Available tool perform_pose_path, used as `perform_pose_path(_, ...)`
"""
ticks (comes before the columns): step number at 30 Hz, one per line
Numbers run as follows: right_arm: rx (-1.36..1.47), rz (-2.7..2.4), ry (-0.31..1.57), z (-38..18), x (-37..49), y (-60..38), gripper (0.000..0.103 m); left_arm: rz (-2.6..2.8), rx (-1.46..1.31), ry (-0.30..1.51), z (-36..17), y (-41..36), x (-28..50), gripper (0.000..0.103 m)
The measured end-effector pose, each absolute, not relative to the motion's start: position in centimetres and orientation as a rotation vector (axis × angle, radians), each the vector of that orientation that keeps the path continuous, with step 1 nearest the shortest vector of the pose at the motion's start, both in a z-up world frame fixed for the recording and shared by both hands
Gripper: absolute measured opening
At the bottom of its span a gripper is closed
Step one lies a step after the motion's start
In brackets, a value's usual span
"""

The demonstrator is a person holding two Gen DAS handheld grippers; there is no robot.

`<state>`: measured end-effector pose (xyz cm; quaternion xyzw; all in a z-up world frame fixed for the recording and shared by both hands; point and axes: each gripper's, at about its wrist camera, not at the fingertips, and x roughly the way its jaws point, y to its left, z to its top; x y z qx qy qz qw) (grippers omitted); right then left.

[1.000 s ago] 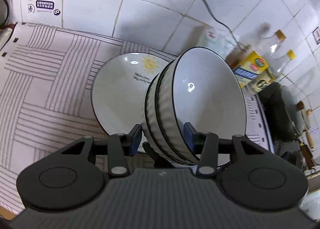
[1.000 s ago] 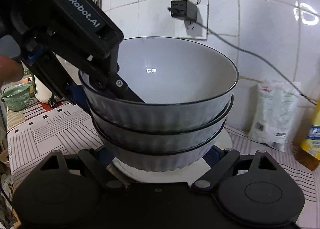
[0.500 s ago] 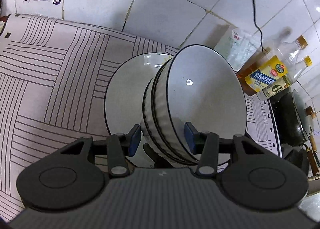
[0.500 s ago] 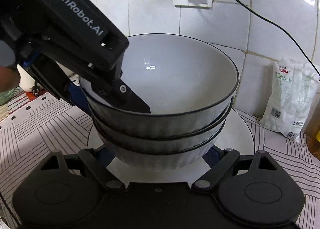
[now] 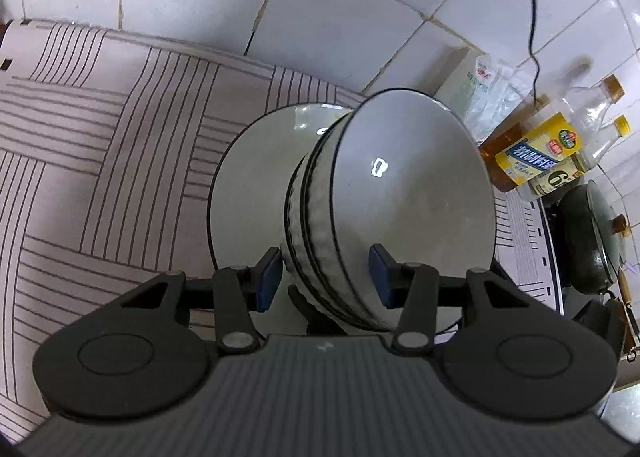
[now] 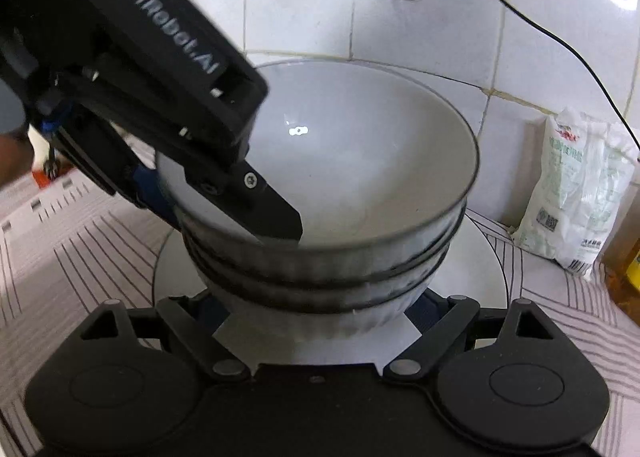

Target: Organize plates and bowls

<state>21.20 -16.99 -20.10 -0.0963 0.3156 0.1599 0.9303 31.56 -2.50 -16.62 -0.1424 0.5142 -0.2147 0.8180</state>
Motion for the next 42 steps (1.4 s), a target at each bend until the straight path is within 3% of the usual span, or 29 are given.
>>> perform_pose_path(14, -0.282, 0.282, 0.689, -18.0, 19.8, -17.3, 0.097, -0.324, -0.231, 1.09, -15.1, -3.2, 30.5, 0.048)
perform_pose_path(18, -0.263, 0.276, 0.705, -16.6, 18.2, -18.4, 0.097, -0.282, -0.217, 1.054, -13.3, -3.0, 29.1, 0.054)
perform_pose_path(28, -0.104, 0.259, 0.741, -12.3, 14.7, -22.7, 0.097, -0.155, -0.115, 1.037, -8.7, -3.3, 24.0, 0.056)
perform_pose_path(35, -0.164, 0.242, 0.717, -10.1, 11.5, -23.5, 0.097, -0.146, -0.08, 1.012, -5.8, -3.1, 20.7, 0.058)
perform_pose_path(42, -0.069, 0.177, 0.74, -8.1, 10.2, -24.3, 0.097, -0.157, -0.012, 0.991, -3.6, -2.2, 17.7, 0.064)
